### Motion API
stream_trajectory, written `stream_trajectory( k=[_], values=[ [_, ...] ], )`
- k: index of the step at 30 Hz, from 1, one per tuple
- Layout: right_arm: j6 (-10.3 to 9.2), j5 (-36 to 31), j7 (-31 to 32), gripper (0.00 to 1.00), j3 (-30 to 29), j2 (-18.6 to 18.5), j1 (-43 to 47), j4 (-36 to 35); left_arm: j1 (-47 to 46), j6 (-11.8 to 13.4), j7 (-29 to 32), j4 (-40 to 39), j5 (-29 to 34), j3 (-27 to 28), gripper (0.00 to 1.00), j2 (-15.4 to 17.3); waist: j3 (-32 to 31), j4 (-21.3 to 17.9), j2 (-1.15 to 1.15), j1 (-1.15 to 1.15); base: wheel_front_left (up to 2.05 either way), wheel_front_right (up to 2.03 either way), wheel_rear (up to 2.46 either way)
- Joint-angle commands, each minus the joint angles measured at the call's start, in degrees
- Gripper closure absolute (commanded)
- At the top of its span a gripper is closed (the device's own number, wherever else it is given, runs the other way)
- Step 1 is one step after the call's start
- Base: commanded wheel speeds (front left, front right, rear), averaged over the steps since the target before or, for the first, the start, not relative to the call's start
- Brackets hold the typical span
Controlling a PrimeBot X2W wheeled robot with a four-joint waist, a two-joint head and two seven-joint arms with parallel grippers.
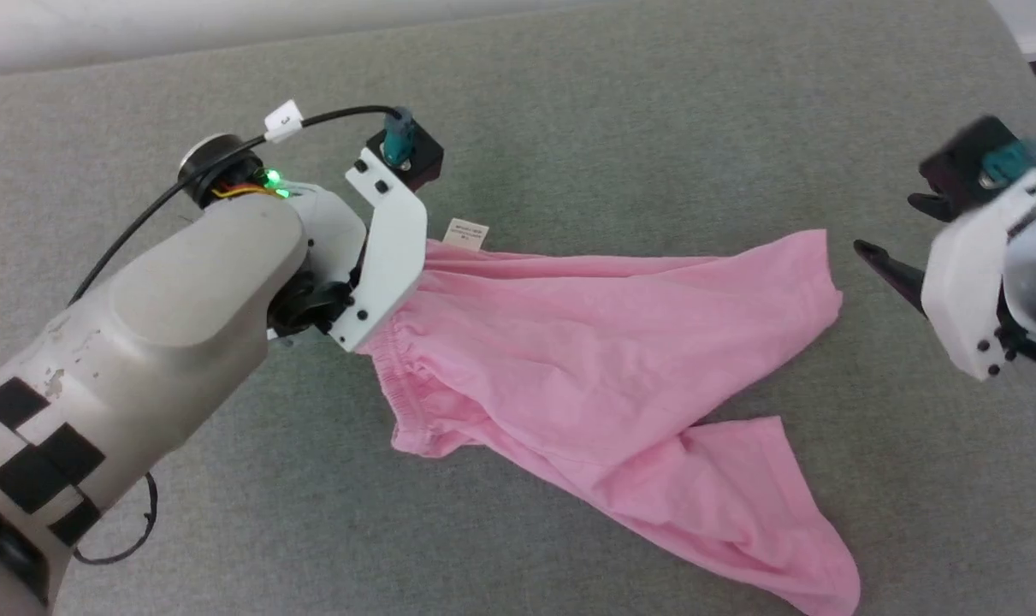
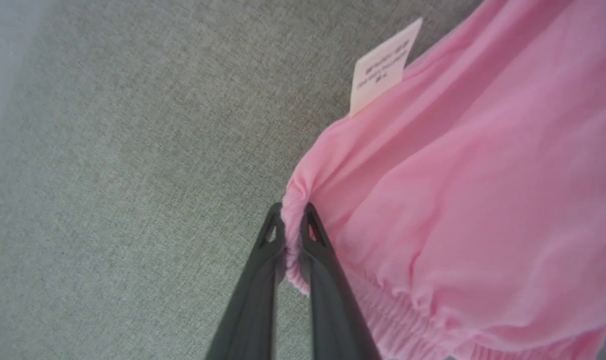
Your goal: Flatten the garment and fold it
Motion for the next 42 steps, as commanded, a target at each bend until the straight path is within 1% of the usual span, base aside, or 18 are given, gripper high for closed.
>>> stream_trajectory(
  k=[1,4,7,11,14,17,19,20,21,22,24,26,28,32,36,42],
  values=[
    [-0.06,2.07,3.21,0.00,2.06,-0.16,-2.94,1.32,-0.43,-0.37,-0.48,0.22,0.04,-0.13,1.00,-0.57,1.10,1.12,0.00,0.00,0.00,0.00,0.00],
    [-0.06,5.78,8.26,0.00,5.78,0.78,-7.61,5.19,-1.09,-0.37,-0.93,-0.22,0.86,-0.13,1.00,-1.06,2.20,1.99,0.00,0.00,0.00,0.00,0.00],
    [-0.06,7.59,9.99,0.00,8.22,3.10,-10.97,10.49,-1.90,-0.37,-1.44,-0.69,1.11,-0.13,1.00,-1.70,3.21,2.97,0.00,0.00,0.00,0.00,0.00],
    [-0.06,8.07,8.76,0.00,11.93,6.06,-13.02,16.72,-2.70,-0.37,-1.64,-1.21,1.86,-0.13,1.00,-2.61,4.41,4.09,0.00,0.00,0.00,0.00,0.00],
    [-0.06,8.88,7.49,0.00,15.91,7.45,-12.60,20.34,-3.06,-0.37,-2.04,-1.43,2.21,-0.13,1.00,-2.95,5.20,4.63,0.00,0.00,0.00,0.00,0.00],
    [-0.06,10.43,7.45,0.00,21.75,7.34,-11.53,21.51,-3.01,-0.37,-2.54,-1.36,2.39,-0.13,1.00,-3.02,5.50,4.88,0.00,0.00,0.00,0.00,0.00],
    [-0.06,12.59,6.18,0.00,23.88,6.94,-11.57,21.44,-2.81,-0.37,-2.85,-1.17,2.39,-0.13,1.00,-2.78,5.48,4.74,0.00,0.00,0.00,0.00,0.00],
    [-0.06,13.41,5.17,0.17,24.66,6.71,-11.86,21.38,-2.66,-0.37,-3.12,-1.04,2.30,-0.13,1.00,-2.64,5.34,4.57,0.00,0.00,0.00,0.00,0.00],
    [-0.06,14.28,4.07,0.93,25.21,6.49,-12.19,21.40,-2.44,-0.37,-3.45,-0.86,2.22,-0.13,1.00,-2.53,5.07,4.40,0.00,0.00,0.00,0.00,0.00],
    [-0.06,14.90,2.70,1.00,25.66,6.29,-12.65,21.35,-2.11,-0.37,-3.69,-0.66,2.21,-0.13,1.00,-2.46,4.69,4.23,0.00,0.00,0.00,0.00,0.00],
    [-0.06,15.07,-0.82,1.00,26.28,5.88,-13.90,21.52,-1.42,-0.37,-5.37,-0.43,1.86,-0.13,1.00,-2.36,3.60,3.91,0.00,0.00,0.00,0.00,0.00],
    [-0.06,13.94,-6.45,1.00,26.80,5.49,-15.47,21.01,-0.79,-0.37,-7.89,-0.35,1.28,-0.13,1.00,-2.37,2.08,3.69,0.00,0.00,0.00,0.00,0.00],
    [-0.06,13.76,-12.32,1.00,26.40,5.09,-16.45,20.57,-0.69,-0.37,-11.63,-0.04,1.38,-0.13,1.00,-2.19,0.16,3.73,0.00,0.00,0.00,0.00,0.00],
    [-0.06,10.42,-23.31,1.00,24.95,3.50,-18.46,20.12,-1.62,-0.37,-20.79,0.94,1.67,-0.11,1.00,-1.61,-3.70,4.22,0.00,0.00,0.00,0.00,0.00],
    [-0.06,8.77,-29.65,1.00,22.33,2.82,-19.20,18.96,-3.28,-0.37,-29.88,3.02,1.29,1.17,1.00,-0.53,-7.20,4.66,0.00,0.00,0.00,0.00,0.00],
    [-0.06,4.66,-34.87,1.00,14.01,2.84,-21.57,18.93,-7.62,-0.07,-37.67,5.10,2.73,3.78,1.00,1.28,-9.77,5.49,0.00,0.00,0.00,0.00,0.00]
  ],
)
